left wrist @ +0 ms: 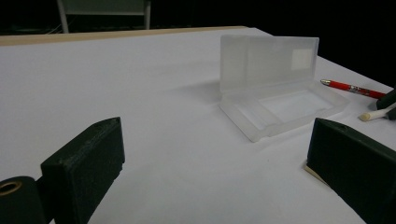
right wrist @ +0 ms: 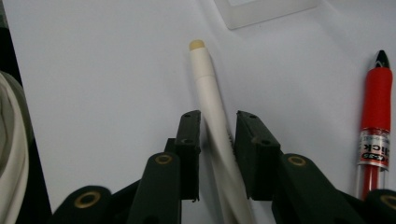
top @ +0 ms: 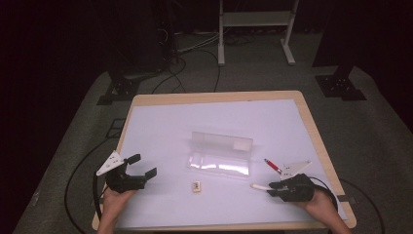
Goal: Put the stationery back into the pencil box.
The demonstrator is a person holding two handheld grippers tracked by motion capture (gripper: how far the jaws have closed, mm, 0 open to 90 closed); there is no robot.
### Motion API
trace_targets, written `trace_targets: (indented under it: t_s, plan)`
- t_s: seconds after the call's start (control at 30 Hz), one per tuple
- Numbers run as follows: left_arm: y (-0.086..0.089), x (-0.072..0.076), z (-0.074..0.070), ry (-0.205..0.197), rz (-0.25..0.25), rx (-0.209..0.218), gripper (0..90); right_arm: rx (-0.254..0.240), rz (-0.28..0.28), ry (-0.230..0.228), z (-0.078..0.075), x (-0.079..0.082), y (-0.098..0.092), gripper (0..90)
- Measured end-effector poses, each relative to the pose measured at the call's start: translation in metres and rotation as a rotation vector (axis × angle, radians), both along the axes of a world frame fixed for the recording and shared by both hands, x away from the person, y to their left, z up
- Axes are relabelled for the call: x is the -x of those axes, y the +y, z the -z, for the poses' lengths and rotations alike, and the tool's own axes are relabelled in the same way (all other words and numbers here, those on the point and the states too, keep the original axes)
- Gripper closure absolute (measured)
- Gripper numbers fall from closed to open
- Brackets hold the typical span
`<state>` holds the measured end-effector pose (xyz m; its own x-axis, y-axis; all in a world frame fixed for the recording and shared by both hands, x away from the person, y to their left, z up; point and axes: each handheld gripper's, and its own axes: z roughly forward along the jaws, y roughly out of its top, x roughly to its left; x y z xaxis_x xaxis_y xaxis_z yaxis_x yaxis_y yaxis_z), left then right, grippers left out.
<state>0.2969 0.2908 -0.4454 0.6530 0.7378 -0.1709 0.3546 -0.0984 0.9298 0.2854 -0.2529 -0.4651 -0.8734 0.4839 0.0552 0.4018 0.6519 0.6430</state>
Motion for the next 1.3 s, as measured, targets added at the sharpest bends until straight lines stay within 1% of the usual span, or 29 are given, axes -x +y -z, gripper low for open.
trace_targets:
  t_s: [0.1,0.23,0.3,0.47,0.6,0.77,0.87,0.9,0.93,0.97,1.0,1.17,1.2,1.3]
  plan:
    - [0.0,0.0,0.0,-0.001,-0.001,-0.001,3.6,-0.008,0.004,0.004,0.0,-0.001,-0.001,73.7]
    - [0.0,0.0,-0.001,-0.002,-0.002,0.0,3.6,-0.003,-0.003,0.0,0.0,-0.001,-0.001,74.5]
    - [0.0,0.0,-0.001,-0.004,-0.002,0.002,3.6,0.001,-0.008,-0.002,0.0,-0.001,-0.001,77.2]
    - [0.0,0.0,-0.001,-0.003,-0.002,0.001,3.6,-0.002,-0.008,0.006,0.0,-0.002,-0.002,78.0]
    - [0.0,0.0,-0.001,-0.004,-0.004,0.006,3.6,0.0,-0.012,0.003,-0.004,-0.002,-0.001,78.2]
    - [0.001,0.0,-0.001,-0.005,-0.005,0.006,3.6,-0.011,-0.019,-0.013,-0.012,-0.002,0.0,78.2]
    - [0.0,0.0,-0.001,-0.004,-0.004,0.004,3.6,-0.014,-0.022,-0.033,-0.019,-0.003,0.002,78.2]
    - [0.0,0.0,-0.001,-0.004,-0.004,0.004,3.6,-0.014,-0.017,-0.048,-0.025,-0.003,0.002,78.2]
    - [0.001,0.0,-0.001,-0.004,-0.004,0.003,3.6,-0.014,-0.017,-0.048,-0.025,-0.003,0.002,78.2]
    - [0.001,0.0,-0.001,-0.004,-0.006,0.006,3.6,-0.02,-0.017,-0.06,-0.031,-0.004,0.003,78.2]
    - [0.001,0.0,-0.001,-0.004,-0.006,0.006,3.6,-0.02,-0.017,-0.06,-0.031,-0.004,0.003,78.2]
    - [0.001,0.0,-0.001,-0.003,-0.005,0.005,3.6,-0.035,-0.03,-0.082,-0.045,-0.011,0.009,78.2]
    - [0.002,0.0,-0.001,-0.003,-0.006,0.002,3.6,-0.035,-0.03,-0.082,-0.045,-0.011,0.009,78.2]
    - [0.002,0.0,-0.001,-0.003,-0.006,0.002,3.6,-0.039,-0.042,-0.093,-0.051,-0.015,0.014,78.2]
